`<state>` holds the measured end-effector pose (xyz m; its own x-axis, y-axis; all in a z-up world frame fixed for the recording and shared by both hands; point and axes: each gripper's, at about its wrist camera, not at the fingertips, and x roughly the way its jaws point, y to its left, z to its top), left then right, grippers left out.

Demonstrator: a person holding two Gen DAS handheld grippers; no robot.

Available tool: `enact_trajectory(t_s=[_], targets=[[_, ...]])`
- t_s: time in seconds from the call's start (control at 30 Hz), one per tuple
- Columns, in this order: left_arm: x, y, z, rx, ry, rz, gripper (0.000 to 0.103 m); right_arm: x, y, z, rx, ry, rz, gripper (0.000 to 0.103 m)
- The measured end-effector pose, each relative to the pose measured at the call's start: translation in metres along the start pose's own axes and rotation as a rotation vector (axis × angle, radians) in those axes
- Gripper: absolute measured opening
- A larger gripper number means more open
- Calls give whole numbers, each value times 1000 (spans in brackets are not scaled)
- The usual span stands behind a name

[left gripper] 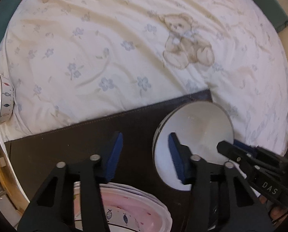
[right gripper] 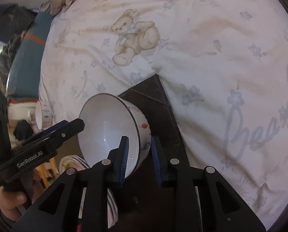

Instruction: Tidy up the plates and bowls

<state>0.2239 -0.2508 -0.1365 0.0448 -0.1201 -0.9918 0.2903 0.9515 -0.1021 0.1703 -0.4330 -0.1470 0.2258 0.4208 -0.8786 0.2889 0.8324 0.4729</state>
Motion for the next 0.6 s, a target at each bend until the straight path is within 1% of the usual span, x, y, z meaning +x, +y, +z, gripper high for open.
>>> enact_trajectory(t_s=[0.13,0.2,0.27,0.3,0.4,0.43,0.47,0.5,0.6], targets=[[9,-6,-2,28,39,19,36,5,5,-1,-43,2,-45,28],[14,-8,-3,39,53,40,29,10,7,-1,-56,9,-60,28],[20,-10,-4,35,71,43,25,17,6,-1,-53,23,-71,28],[22,-11,-4,35,77,47,20,19,5,-1,-51,30,-73,28],[26,-13,-5,28,90,29,10,25,3,-1,-55,36,-86,27],[25,-14,-6,31,87,35,9,25,2,0,-54,34,-83,27],[25,-15,-6,34,84,38,9,24,3,0,-56,28,-73,23],[23,-16,-7,37,77,59,9,21,4,0,-62,21,-55,21],[19,-16,-9,28,74,41,9,14,7,1,-70,-3,-40,19]])
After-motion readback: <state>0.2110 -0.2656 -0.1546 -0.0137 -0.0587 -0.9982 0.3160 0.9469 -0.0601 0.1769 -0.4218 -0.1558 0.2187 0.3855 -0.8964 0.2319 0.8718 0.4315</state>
